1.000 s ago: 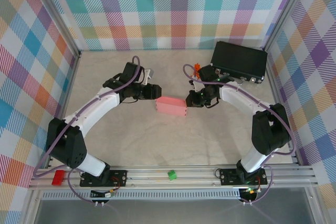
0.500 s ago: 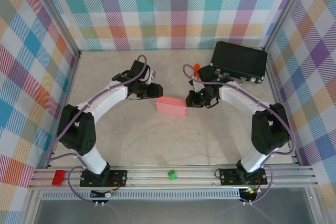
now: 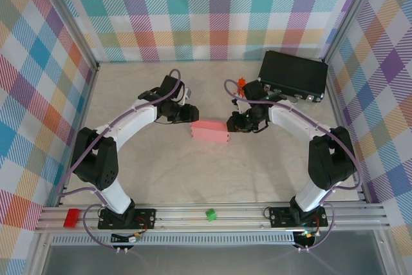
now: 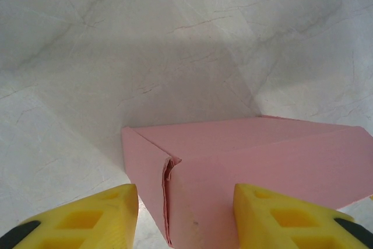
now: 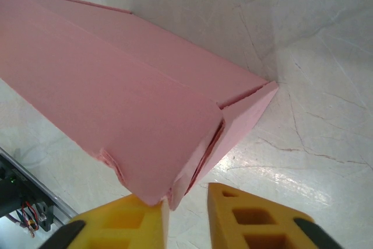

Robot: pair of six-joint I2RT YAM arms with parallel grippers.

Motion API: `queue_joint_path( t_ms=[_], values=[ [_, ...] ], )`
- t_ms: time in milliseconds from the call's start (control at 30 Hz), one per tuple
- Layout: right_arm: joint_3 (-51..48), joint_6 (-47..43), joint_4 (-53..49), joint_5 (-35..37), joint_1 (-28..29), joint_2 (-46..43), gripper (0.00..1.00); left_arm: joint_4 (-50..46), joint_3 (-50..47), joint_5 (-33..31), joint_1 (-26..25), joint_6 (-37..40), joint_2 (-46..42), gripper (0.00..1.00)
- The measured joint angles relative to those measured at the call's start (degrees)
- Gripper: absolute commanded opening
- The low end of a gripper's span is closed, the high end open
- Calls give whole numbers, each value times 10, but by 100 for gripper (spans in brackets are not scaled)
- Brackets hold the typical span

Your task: Fold the paper box

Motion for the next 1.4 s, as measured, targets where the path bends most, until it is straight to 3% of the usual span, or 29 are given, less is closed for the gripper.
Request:
queue_joint_path(
  t_ms=[467,833,1400],
  values=[
    [-12,0,24,-7,3,-26,49,2,-3,-6,-1,0,0,46],
    [-37,27,90,0,3,-61,47,2,-4,-6,-2,0,0,46],
    [-37,56,87,28,3,-31,45,4,-16,-6,-2,2,0,46]
  ],
)
